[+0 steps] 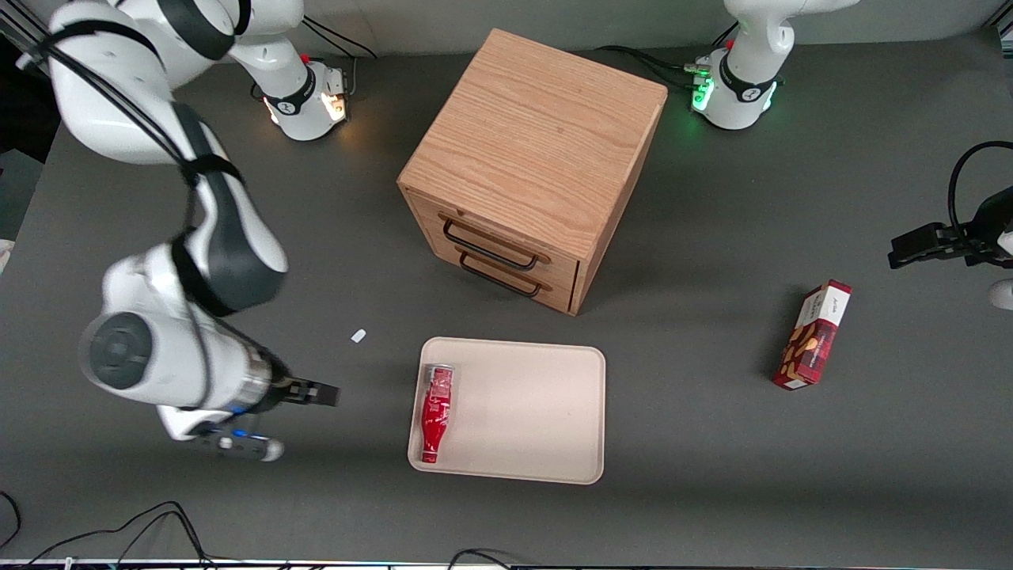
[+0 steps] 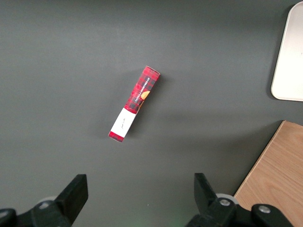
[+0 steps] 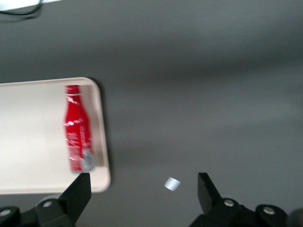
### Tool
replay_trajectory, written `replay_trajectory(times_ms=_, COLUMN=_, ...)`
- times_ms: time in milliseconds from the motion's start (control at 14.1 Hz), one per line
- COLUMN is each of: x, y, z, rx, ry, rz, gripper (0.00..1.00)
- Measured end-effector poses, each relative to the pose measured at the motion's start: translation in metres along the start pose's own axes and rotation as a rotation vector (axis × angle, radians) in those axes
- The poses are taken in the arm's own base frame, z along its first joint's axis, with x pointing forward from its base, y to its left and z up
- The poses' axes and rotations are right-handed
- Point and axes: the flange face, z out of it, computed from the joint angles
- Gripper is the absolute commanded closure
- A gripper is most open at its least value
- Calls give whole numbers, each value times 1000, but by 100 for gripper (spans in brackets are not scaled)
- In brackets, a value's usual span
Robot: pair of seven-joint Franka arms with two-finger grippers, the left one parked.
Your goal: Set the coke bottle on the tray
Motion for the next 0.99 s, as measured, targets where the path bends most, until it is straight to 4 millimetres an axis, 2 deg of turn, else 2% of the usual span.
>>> replay_trajectory(times_ms=141, x=-11, y=31, z=-26, rx=-26, ry=12, rz=5, gripper=0)
replay_trajectory(times_ms=212, x=-25, y=43, z=-41, rx=-48, ry=23, rz=8, gripper=0)
replay_trajectory(times_ms=354, x=-54, y=50, z=-64, rx=-62, ry=69, rz=3, gripper=0)
replay_trajectory(times_ms=495, x=-93, y=59, z=-81, rx=-45, ry=100, rz=-13, gripper=0)
replay_trajectory(times_ms=636, x=-130, y=83, z=-95, rx=-42, ry=107, rz=-17, gripper=0)
replay_trajectory(times_ms=848, x=-170, y=125, z=-119, rx=-66, ry=127, rz=-17, gripper=0)
replay_trajectory(times_ms=990, x=-189, y=138, z=-130, rx=-83, ry=121, rz=-27, gripper=0)
